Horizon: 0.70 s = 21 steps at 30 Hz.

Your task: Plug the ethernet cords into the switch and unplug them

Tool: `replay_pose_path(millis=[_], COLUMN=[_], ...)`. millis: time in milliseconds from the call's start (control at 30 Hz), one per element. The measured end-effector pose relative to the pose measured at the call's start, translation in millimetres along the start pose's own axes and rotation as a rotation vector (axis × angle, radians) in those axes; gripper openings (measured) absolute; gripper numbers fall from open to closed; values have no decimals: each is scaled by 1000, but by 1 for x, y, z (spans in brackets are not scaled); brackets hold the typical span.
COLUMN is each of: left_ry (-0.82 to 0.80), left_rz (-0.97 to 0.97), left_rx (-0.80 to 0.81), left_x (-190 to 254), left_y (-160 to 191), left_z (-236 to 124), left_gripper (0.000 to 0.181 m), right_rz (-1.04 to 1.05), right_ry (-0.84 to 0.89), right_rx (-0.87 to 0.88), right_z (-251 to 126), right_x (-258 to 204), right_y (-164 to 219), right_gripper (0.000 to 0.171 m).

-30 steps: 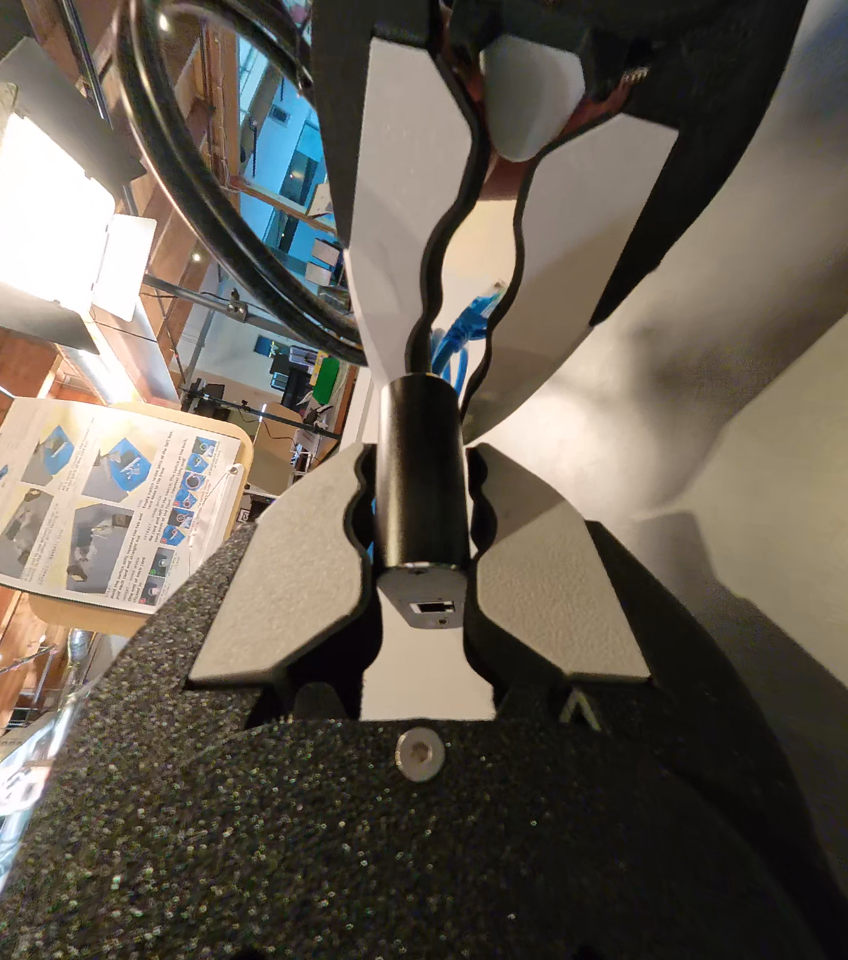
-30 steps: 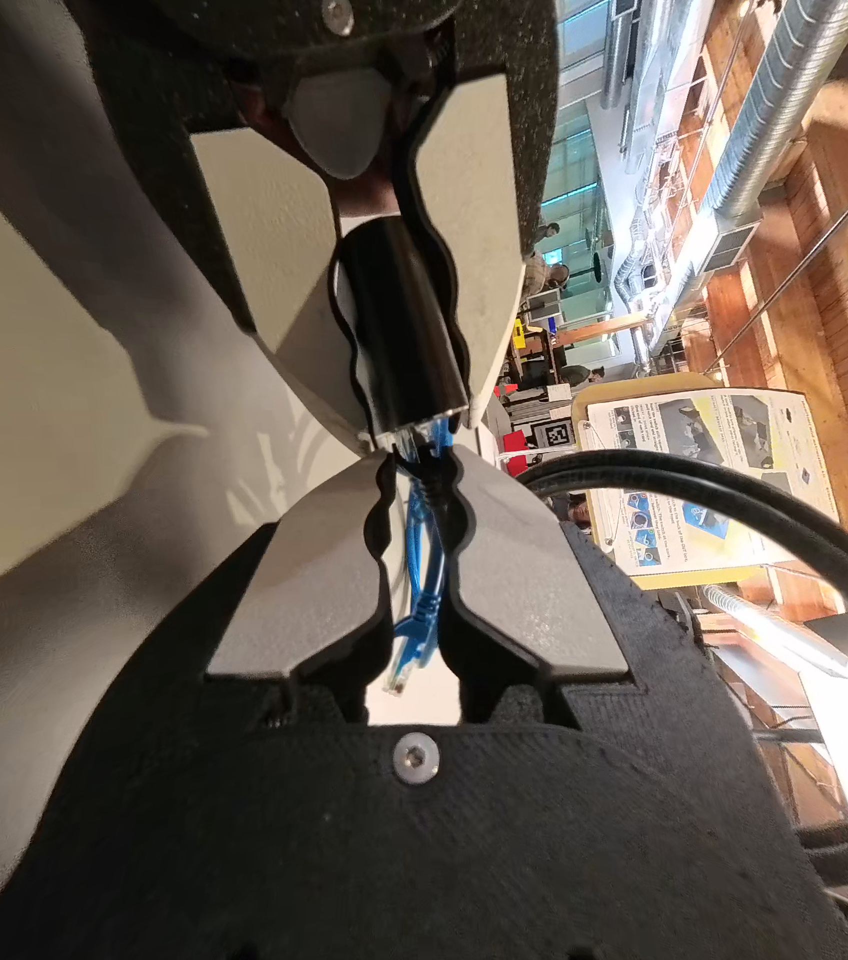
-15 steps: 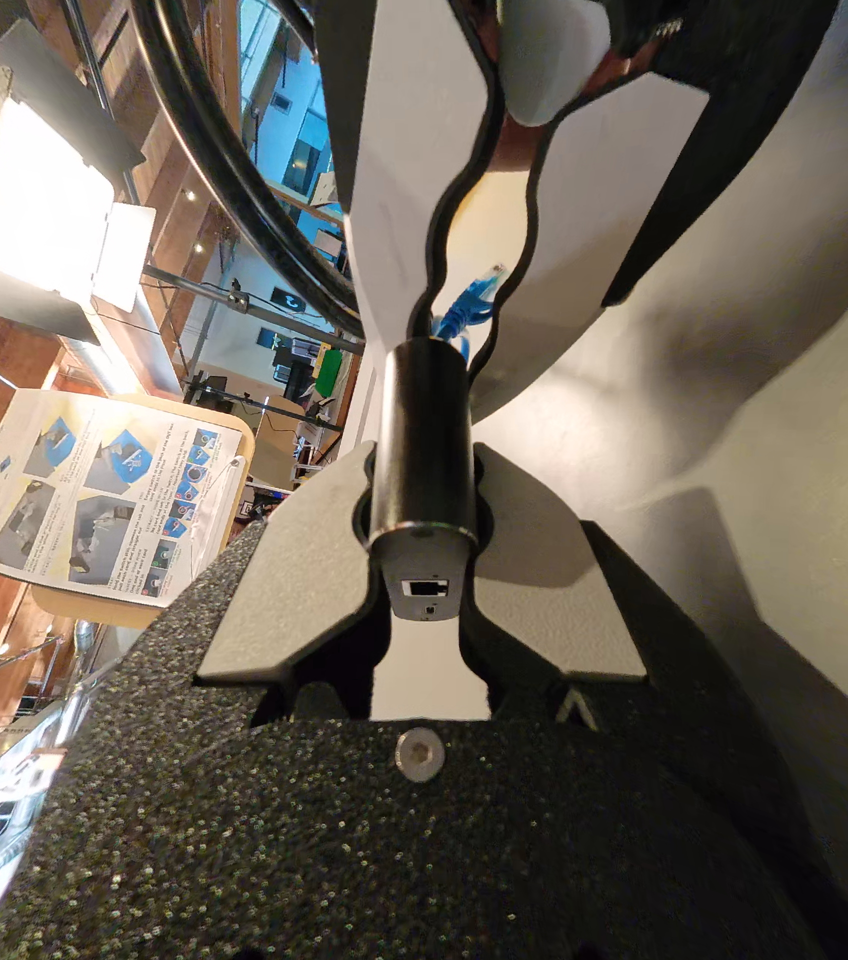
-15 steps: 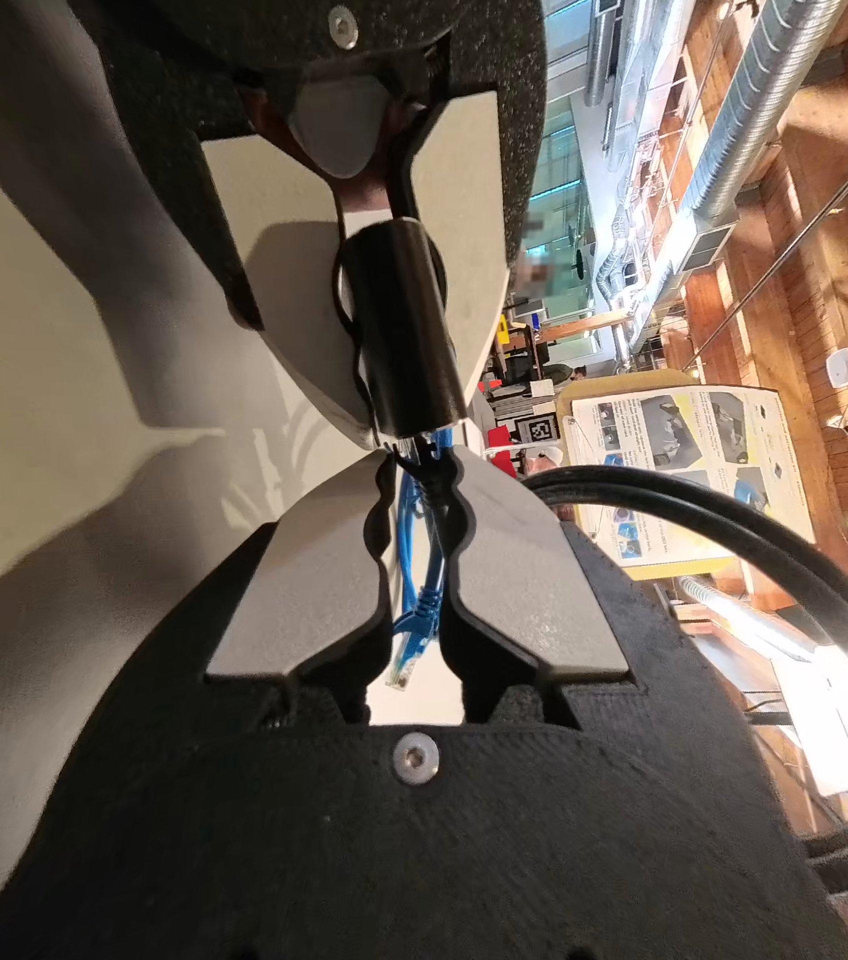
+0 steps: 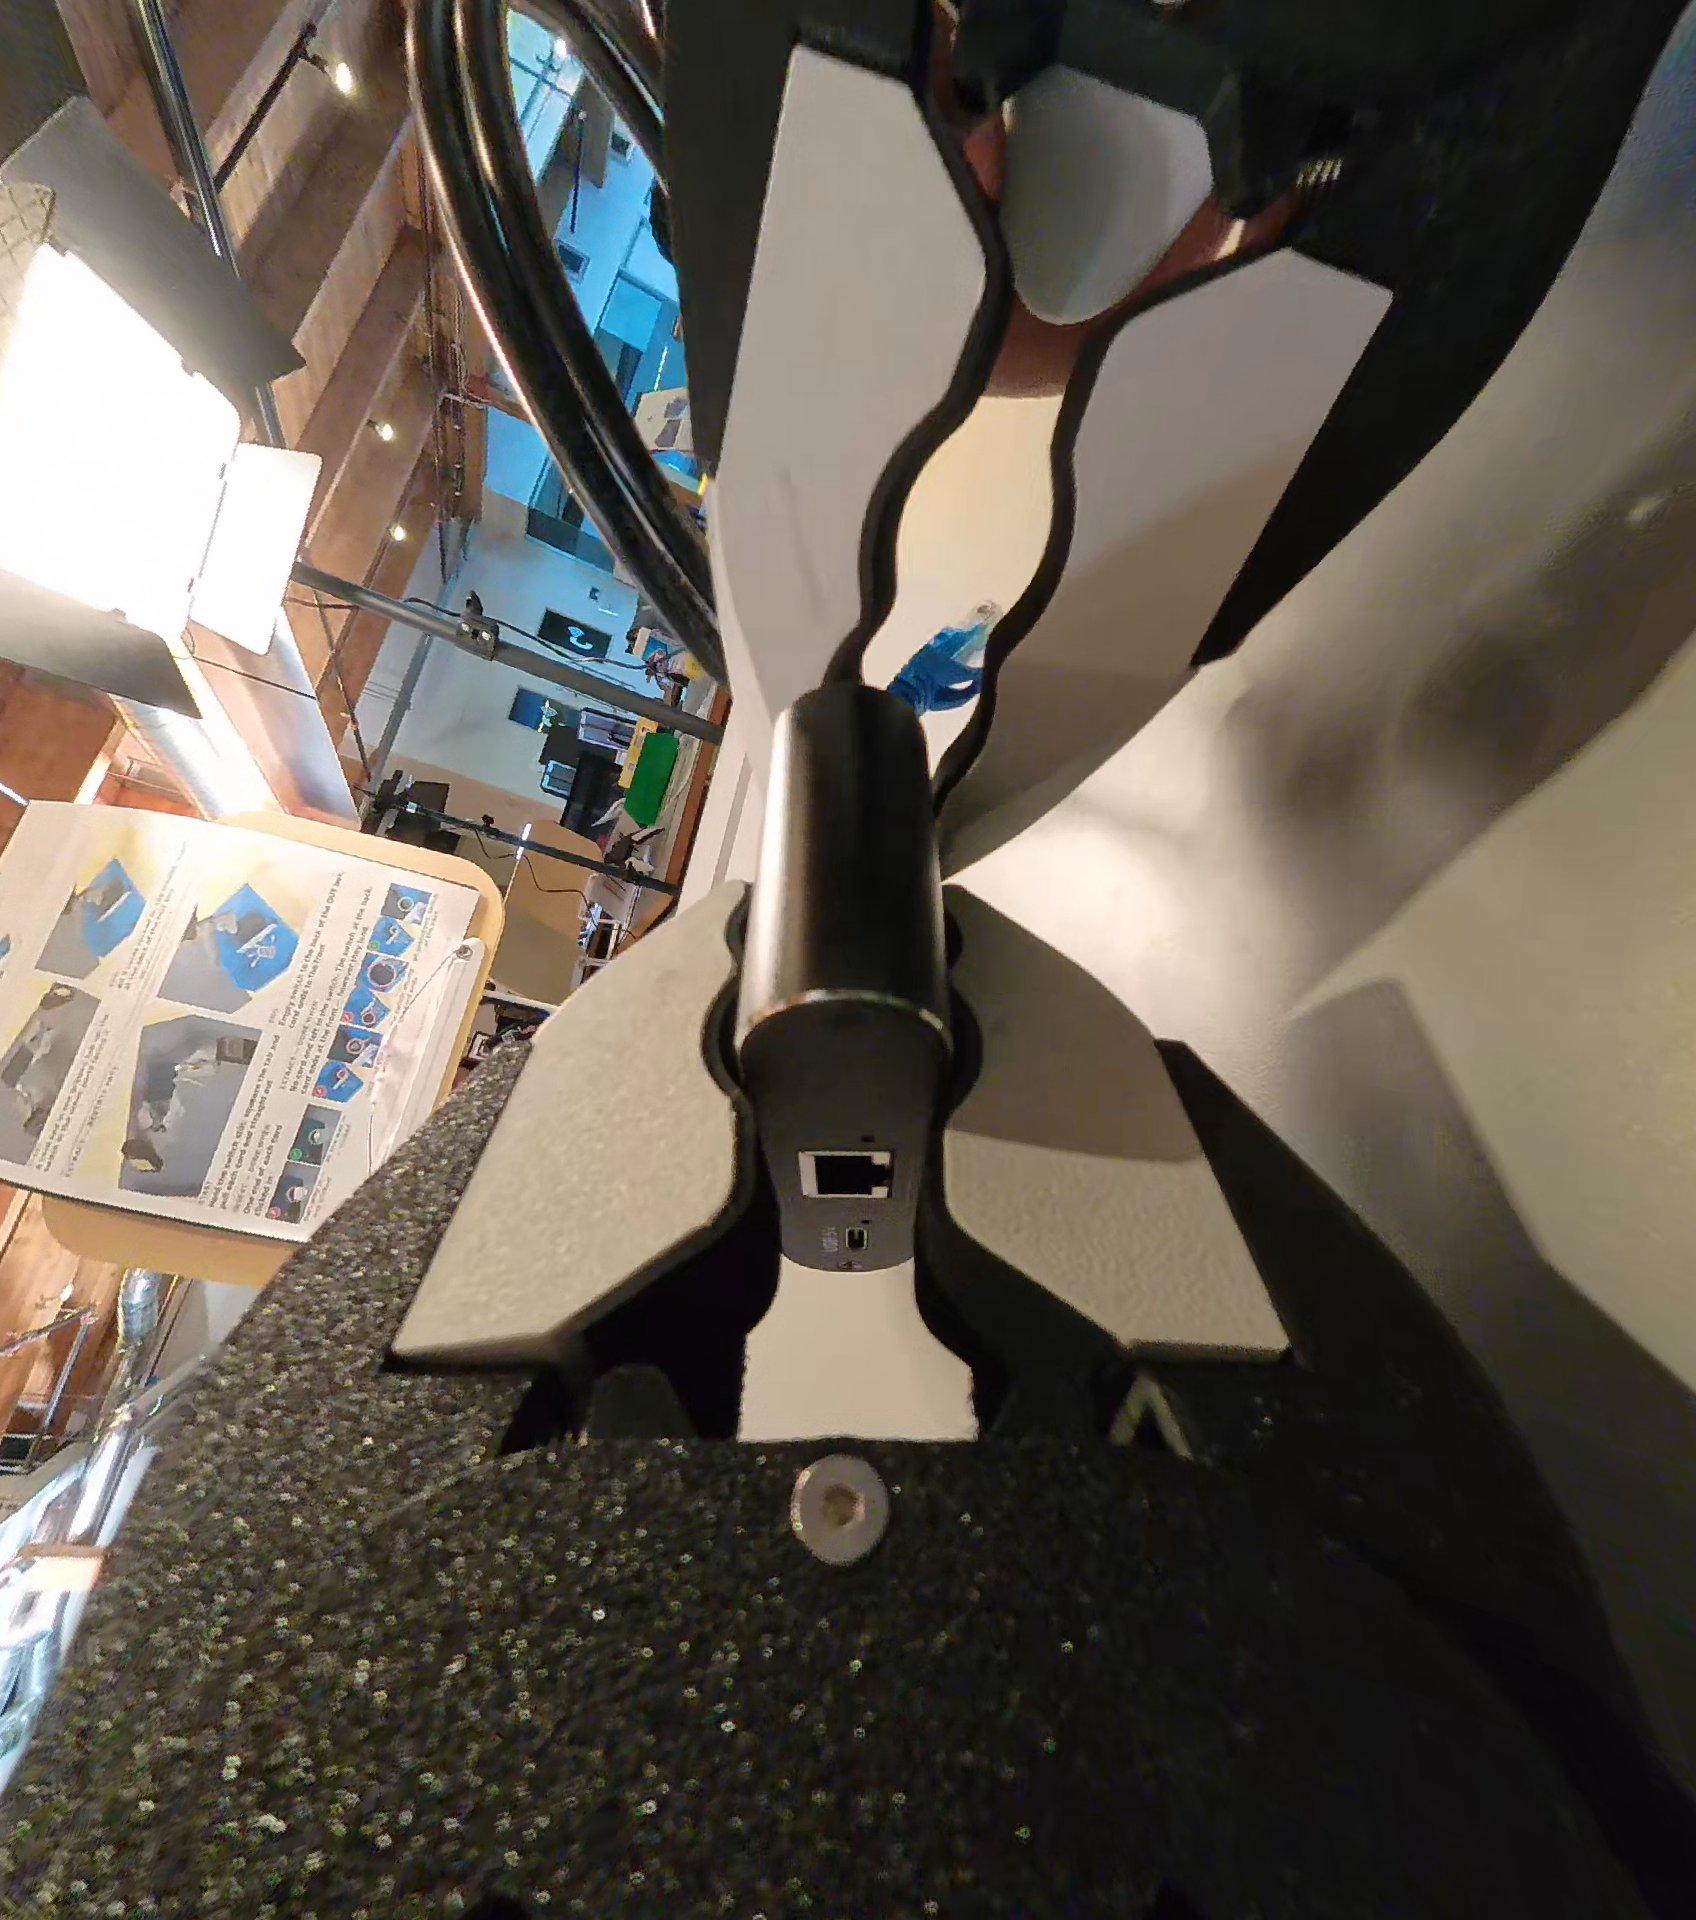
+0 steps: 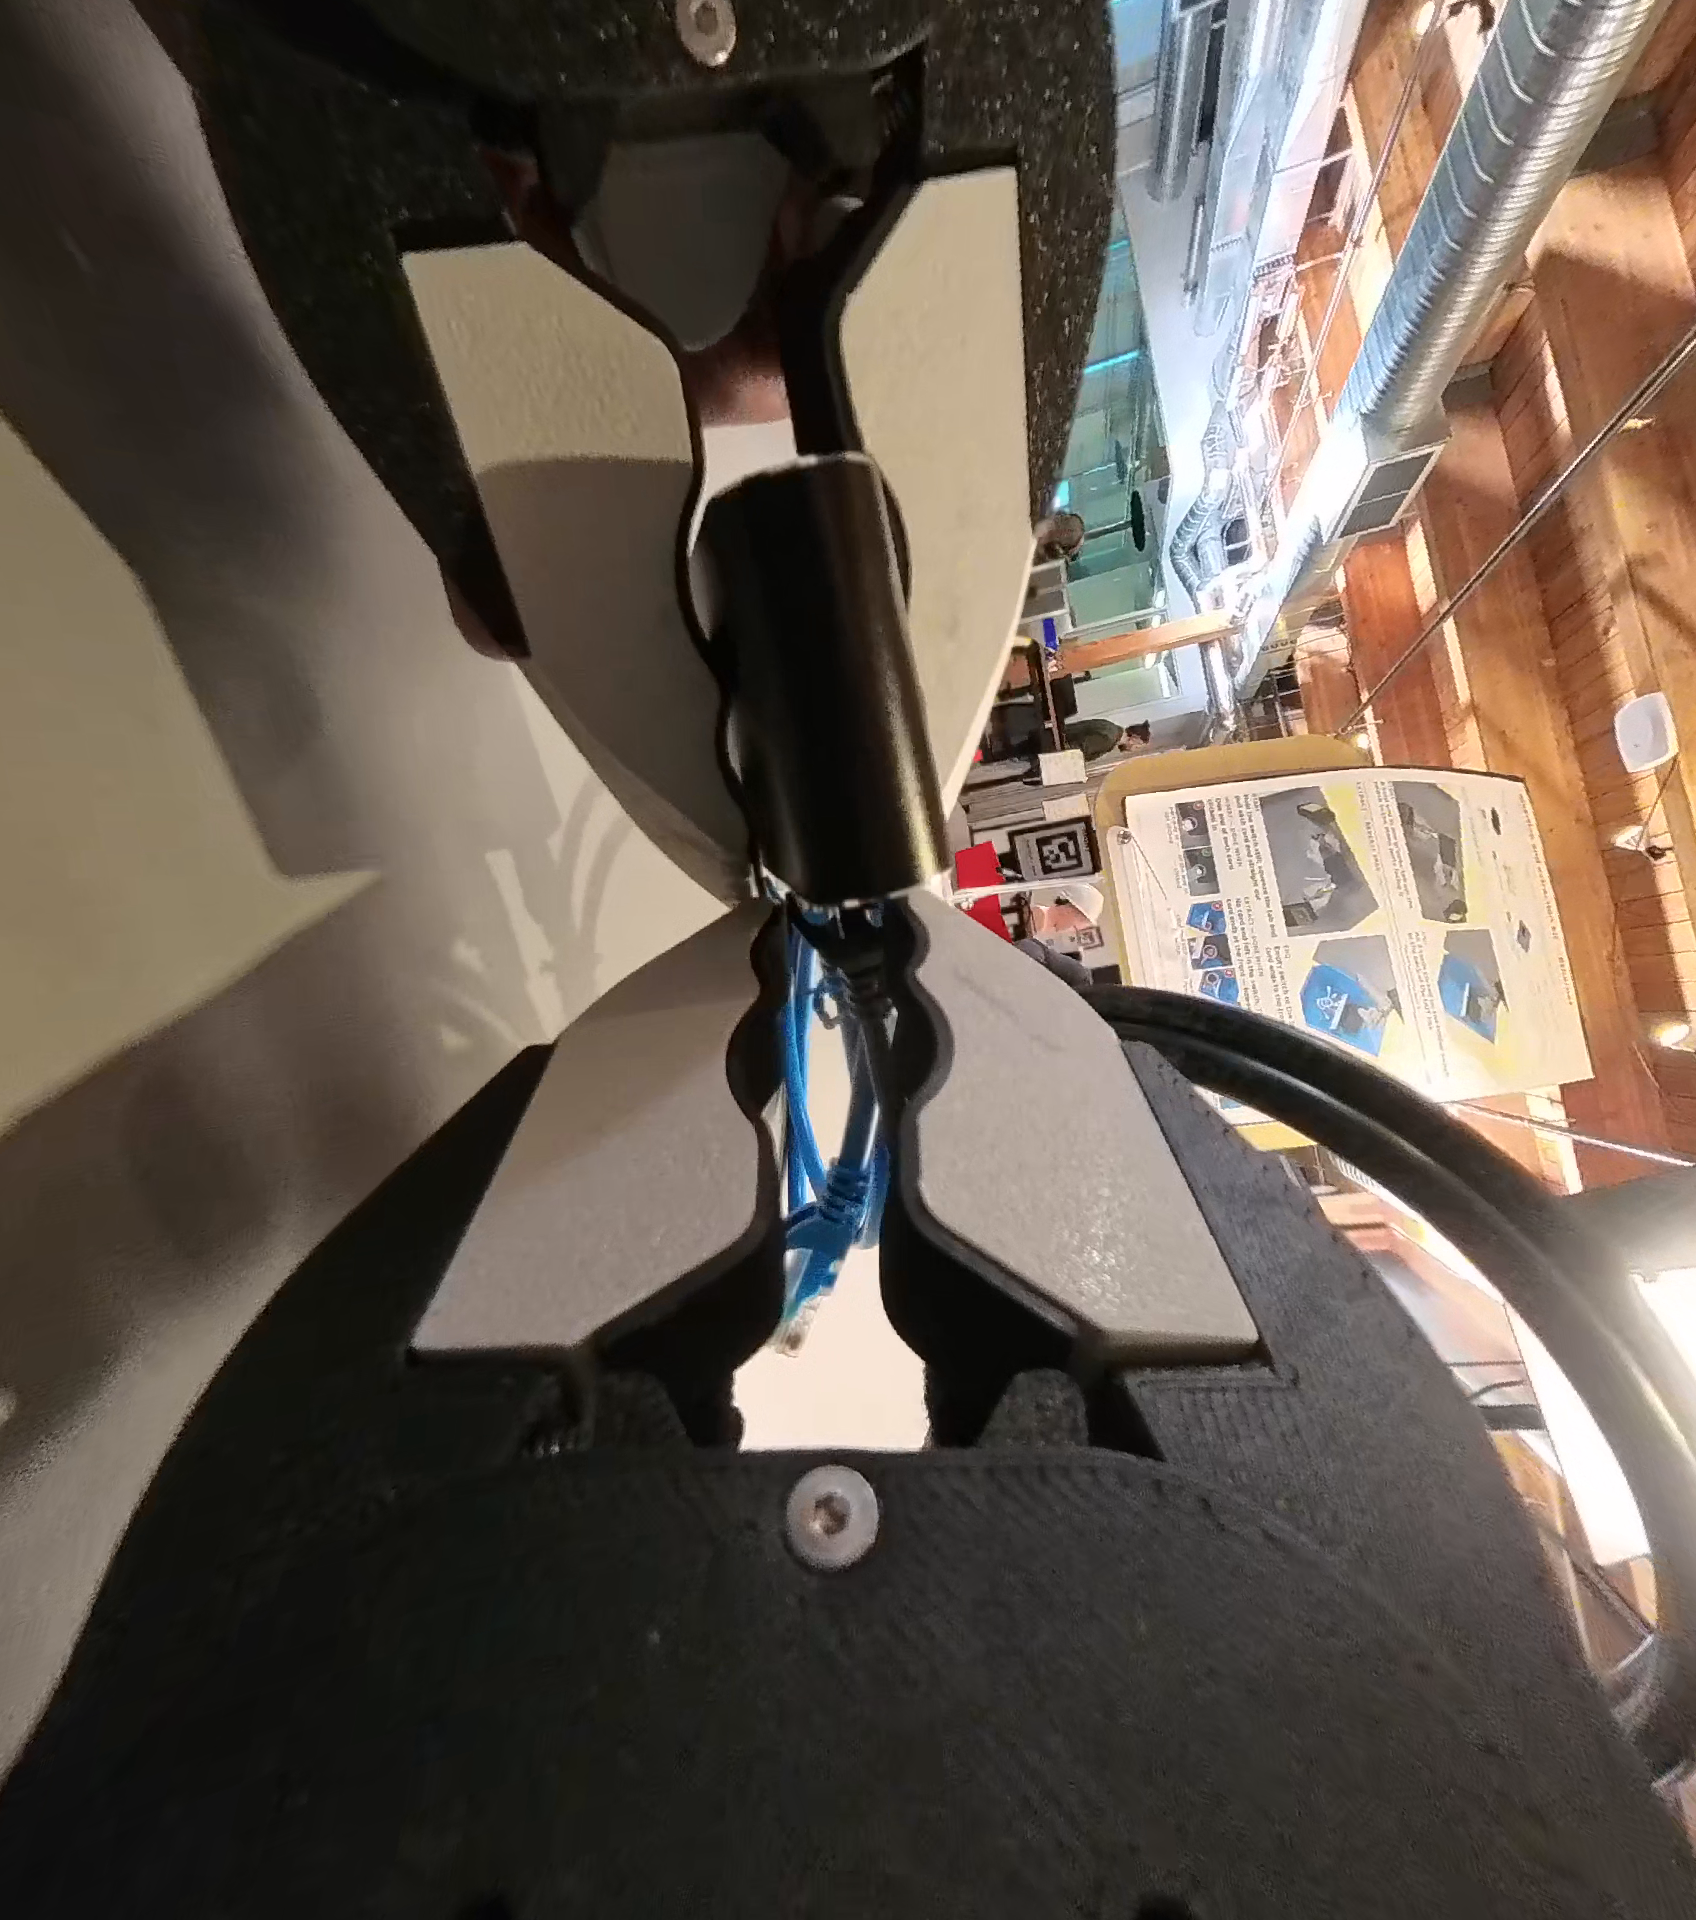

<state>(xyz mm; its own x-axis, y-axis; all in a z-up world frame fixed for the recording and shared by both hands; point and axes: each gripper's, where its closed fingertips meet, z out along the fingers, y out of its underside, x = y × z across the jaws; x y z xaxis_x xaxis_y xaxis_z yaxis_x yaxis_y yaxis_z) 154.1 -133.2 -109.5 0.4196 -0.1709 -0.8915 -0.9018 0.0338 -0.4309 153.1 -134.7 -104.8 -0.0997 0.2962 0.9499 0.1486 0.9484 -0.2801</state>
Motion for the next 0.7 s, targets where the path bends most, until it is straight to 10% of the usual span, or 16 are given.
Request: replay_pose_path(millis=[700], left_ry=[-23], left_rz=[-112], left_rx=[-27], left_x=[-7], left_y=[6], left_z=[-1], left_gripper=[30], right_rz=[205], right_ry=[57], right_rx=[-113], right_z=[3], right_x=[11], right_y=[0], right_gripper=[14])
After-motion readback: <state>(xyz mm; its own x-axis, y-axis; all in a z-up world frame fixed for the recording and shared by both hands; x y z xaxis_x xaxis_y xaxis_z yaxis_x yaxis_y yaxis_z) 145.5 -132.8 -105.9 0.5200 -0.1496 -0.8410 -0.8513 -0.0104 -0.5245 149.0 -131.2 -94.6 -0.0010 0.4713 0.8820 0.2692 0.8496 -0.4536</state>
